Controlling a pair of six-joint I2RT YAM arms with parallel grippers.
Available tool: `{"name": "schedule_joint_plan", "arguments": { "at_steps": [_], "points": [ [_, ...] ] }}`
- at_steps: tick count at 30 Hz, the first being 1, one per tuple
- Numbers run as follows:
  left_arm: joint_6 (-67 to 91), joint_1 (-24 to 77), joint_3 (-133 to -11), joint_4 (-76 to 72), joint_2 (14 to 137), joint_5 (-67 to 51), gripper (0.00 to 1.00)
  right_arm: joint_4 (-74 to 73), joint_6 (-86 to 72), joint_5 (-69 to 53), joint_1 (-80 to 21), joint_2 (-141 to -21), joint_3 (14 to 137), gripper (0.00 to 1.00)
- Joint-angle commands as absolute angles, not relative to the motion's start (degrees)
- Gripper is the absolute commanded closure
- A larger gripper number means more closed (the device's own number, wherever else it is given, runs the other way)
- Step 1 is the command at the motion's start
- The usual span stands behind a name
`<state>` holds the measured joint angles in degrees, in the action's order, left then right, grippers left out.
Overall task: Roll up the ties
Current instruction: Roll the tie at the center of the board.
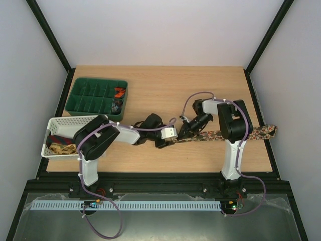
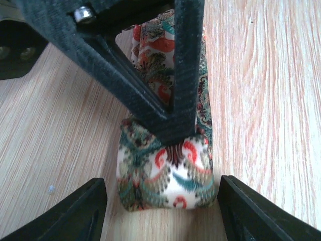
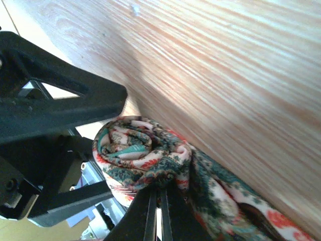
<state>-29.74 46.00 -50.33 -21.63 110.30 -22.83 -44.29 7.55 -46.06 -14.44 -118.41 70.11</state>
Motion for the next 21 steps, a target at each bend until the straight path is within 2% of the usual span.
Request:
{"name": "schedule_joint_plan", "arguments": {
  "at_steps": [1, 6, 13, 15, 18, 21],
  "points": [
    [-28.82, 45.31, -48.86, -21.09, 108.8, -25.78, 0.33, -45.32, 8.52, -41.17, -12.86, -121.95, 68.21, 0.99],
    [-25.48, 45.6, -48.42, -27.55, 109.71, -27.34, 0.29, -45.04, 9.07, -39.9, -10.92, -123.04, 67.93, 0.99],
    [-24.96, 47.11, -52.09, -30.69, 114.59, -28.53, 0.32, -45.73, 10.3, -39.74, -9.89, -124.54, 68.77, 0.99],
    [-25.47, 47.26, -53.26, -29.88, 115.63, -28.29, 0.39, -45.88, 10.28, -40.08, -9.89, -124.52, 69.13, 0.99],
    [-27.15, 47.28, -53.68, -26.66, 115.52, -27.09, 0.55, -46.16, 10.33, -41.58, -9.93, -123.63, 69.51, 0.99],
    [-29.05, 47.08, -52.16, -22.66, 113.97, -25.82, 0.63, -47.53, 10.74, -44.15, -9.92, -121.16, 69.85, 0.9]
  ]
}}
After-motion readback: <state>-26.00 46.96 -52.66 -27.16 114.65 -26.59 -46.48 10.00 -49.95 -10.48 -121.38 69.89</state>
